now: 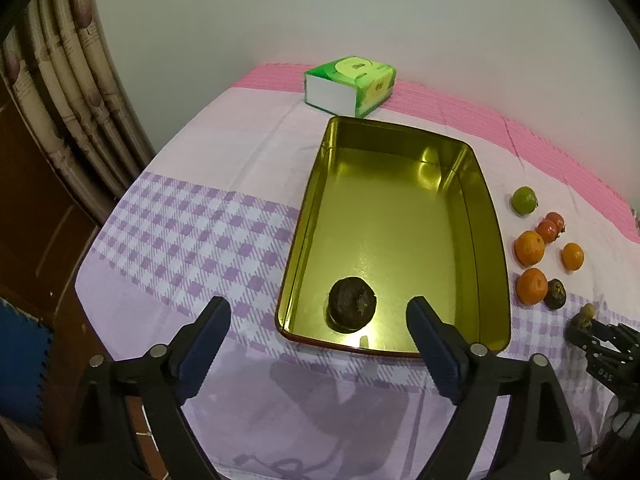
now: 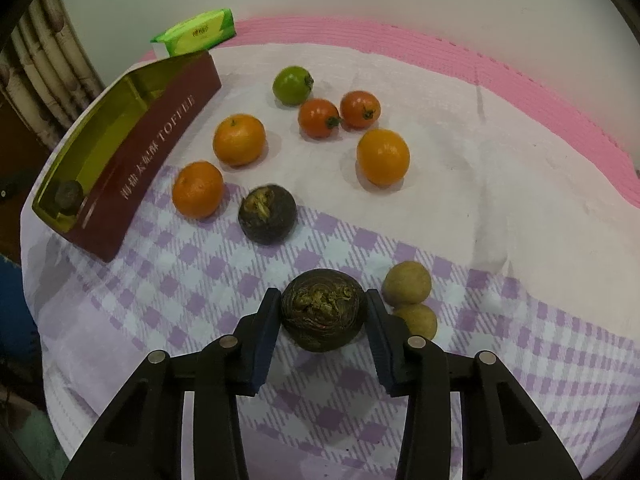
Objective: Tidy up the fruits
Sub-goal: 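Carry the dark fruit into the tin tray and open the right gripper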
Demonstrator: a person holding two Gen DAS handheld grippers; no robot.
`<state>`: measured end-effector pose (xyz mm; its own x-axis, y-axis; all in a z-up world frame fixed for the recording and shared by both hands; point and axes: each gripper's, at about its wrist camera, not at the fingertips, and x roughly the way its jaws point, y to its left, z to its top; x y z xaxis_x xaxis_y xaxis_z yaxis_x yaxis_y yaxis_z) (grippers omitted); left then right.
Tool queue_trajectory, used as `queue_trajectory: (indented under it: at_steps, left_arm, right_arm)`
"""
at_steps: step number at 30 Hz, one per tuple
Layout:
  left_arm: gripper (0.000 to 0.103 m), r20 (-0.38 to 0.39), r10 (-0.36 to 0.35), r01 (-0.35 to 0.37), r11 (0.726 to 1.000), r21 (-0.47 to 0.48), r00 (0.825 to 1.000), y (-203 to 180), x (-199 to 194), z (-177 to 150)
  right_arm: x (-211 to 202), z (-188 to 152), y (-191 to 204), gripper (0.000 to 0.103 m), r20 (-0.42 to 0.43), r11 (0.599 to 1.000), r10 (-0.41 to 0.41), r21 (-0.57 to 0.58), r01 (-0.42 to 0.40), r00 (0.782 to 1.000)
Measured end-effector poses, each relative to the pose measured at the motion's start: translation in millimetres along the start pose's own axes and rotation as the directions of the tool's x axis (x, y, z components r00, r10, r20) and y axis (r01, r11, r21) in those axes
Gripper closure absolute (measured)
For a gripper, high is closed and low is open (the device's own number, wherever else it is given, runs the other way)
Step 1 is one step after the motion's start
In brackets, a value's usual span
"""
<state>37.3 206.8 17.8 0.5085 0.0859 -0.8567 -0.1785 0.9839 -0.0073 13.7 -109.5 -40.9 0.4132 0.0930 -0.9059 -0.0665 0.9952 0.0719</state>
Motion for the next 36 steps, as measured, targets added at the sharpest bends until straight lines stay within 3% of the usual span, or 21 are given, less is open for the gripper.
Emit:
queue_trajectory:
  at_steps: [6, 16, 26, 36]
  left_arm:
    - [0.010, 0.024, 0.007, -0.005, 0.998, -0.059, 1.000, 14, -5, 5]
    - [0.004, 0.021, 0.057, -0.052, 0.981, -0.188, 0.998, 55, -7, 9]
    - [0.004, 0.013, 0.077, -0.072, 0.967, -0.245, 0.997, 70, -3, 8]
    - [0.004, -0.003, 0.077, -0.075, 0.958, -0.277, 0.997, 78, 3, 9]
  right_arm:
    - [-21, 27, 15, 0.060, 0.058, 0.999, 0.028, -0.036, -0.025, 0.998]
    - [-34, 80, 111, 0.060, 0.107, 0.969, 0.161, -0.205, -0.136, 0.981]
    - [-1, 95, 192, 0.060, 0.029, 0.925, 0.200, -0.334, -0.179, 0.979]
    - [31, 91, 216, 0.060, -0.040, 0.906, 0.168, -0.387, -0.171, 0.985]
